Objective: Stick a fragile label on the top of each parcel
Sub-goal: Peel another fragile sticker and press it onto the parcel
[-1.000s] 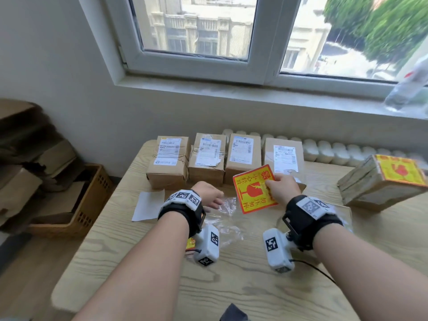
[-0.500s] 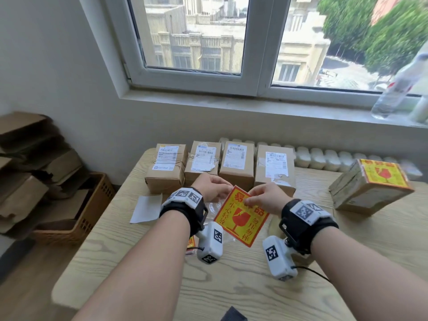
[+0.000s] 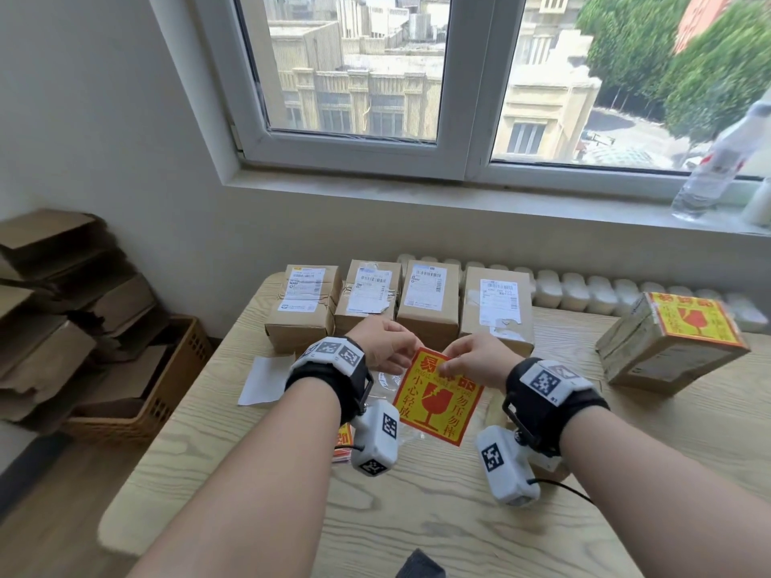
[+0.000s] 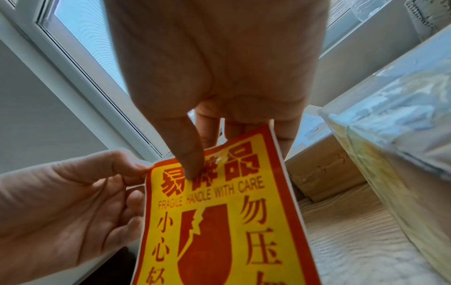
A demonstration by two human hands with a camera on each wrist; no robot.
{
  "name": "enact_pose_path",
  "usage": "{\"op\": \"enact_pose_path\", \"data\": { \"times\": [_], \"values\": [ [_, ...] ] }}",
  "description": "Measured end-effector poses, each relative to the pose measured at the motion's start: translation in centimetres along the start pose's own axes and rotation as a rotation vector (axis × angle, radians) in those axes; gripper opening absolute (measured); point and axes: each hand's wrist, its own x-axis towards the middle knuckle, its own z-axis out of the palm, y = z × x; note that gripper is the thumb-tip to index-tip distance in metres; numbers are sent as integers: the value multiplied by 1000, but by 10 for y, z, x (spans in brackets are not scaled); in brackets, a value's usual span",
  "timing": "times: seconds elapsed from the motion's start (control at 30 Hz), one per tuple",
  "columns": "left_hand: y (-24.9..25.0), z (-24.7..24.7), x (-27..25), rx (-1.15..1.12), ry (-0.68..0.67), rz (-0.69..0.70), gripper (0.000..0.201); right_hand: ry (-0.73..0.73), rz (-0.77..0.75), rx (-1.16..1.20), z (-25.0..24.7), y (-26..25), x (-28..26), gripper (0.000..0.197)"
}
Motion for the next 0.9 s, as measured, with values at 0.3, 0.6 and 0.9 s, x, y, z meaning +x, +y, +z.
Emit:
{"op": "enact_pose_path", "data": {
  "times": [0.3, 0.6, 0.9],
  "values": [
    [0, -5, -5, -5, 0, -25, 13, -18, 24, -8, -2, -3, 3, 19],
    [2, -6, -6, -10, -32, 3, 7, -52, 32, -31, -4, -4, 3, 21],
    [9, -5, -12, -40, -69, -38, 10, -62, 28, -29, -5, -5, 1, 19]
  ]
}}
